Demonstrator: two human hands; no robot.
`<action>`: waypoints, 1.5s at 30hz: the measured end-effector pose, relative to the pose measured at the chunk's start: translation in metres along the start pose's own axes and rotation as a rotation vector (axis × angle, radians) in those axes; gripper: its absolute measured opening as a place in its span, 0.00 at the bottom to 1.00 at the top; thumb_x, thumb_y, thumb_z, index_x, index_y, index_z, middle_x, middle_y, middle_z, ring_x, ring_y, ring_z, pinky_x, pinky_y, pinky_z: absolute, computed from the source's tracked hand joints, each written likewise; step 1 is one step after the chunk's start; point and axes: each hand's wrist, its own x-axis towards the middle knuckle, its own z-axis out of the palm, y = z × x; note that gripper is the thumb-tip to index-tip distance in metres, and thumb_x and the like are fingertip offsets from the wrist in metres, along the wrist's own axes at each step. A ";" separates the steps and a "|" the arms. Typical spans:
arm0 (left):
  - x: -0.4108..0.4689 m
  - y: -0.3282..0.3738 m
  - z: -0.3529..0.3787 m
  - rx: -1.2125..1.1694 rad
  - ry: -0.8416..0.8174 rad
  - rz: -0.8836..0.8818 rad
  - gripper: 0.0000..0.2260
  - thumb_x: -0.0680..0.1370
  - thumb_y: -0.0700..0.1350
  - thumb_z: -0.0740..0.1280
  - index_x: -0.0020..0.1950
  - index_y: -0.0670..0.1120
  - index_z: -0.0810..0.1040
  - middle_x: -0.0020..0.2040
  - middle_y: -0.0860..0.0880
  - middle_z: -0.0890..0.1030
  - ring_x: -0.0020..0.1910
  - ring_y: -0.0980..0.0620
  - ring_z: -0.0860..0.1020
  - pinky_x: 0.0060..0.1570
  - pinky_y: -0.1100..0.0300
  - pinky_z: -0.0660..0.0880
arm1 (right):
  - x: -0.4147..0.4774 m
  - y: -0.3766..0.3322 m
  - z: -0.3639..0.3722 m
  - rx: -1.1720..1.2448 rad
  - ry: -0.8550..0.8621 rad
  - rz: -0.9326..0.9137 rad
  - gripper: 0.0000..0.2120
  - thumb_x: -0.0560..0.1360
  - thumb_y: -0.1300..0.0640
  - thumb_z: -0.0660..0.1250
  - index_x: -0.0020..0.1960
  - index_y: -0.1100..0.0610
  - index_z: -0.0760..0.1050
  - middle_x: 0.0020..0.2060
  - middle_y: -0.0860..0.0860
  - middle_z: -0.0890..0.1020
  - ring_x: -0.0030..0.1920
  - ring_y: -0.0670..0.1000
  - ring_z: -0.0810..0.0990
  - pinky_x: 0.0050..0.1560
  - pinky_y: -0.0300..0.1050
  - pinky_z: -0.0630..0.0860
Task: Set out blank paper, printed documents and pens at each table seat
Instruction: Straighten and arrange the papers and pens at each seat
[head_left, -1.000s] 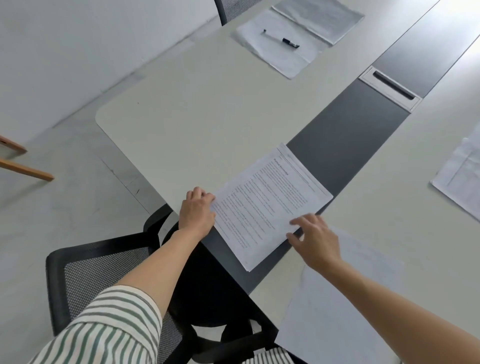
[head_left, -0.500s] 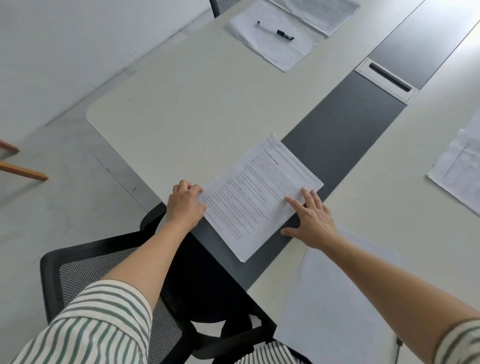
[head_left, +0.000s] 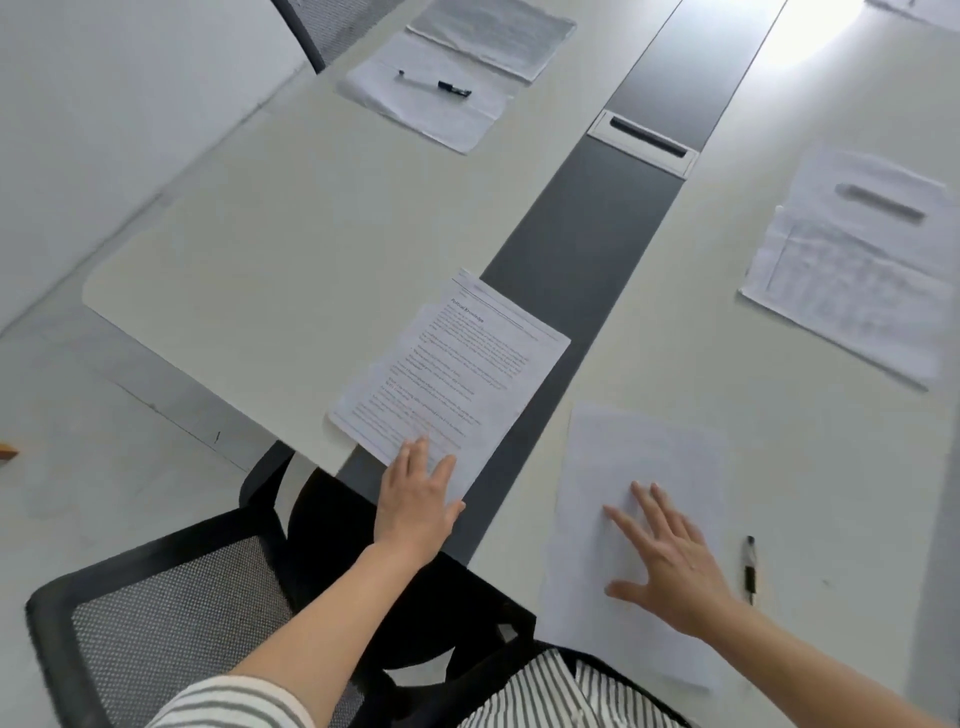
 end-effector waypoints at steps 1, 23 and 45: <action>-0.001 0.001 0.002 0.014 -0.009 -0.003 0.28 0.79 0.59 0.60 0.77 0.52 0.58 0.79 0.42 0.52 0.78 0.43 0.50 0.75 0.49 0.55 | 0.003 -0.005 -0.001 0.019 0.008 0.020 0.45 0.71 0.30 0.62 0.78 0.41 0.42 0.79 0.53 0.37 0.78 0.55 0.35 0.77 0.53 0.46; -0.004 0.009 0.000 -0.010 -0.053 -0.056 0.27 0.79 0.59 0.60 0.75 0.53 0.57 0.79 0.43 0.51 0.78 0.43 0.49 0.74 0.48 0.56 | 0.066 -0.049 -0.039 0.173 0.086 0.184 0.45 0.68 0.33 0.68 0.78 0.42 0.49 0.80 0.54 0.43 0.79 0.59 0.42 0.74 0.56 0.55; -0.005 0.016 0.000 0.124 -0.100 -0.048 0.42 0.71 0.71 0.60 0.77 0.50 0.51 0.78 0.39 0.48 0.77 0.38 0.48 0.74 0.45 0.55 | -0.036 0.063 0.012 0.754 0.293 0.740 0.12 0.75 0.54 0.67 0.57 0.57 0.76 0.50 0.54 0.84 0.45 0.55 0.78 0.46 0.46 0.73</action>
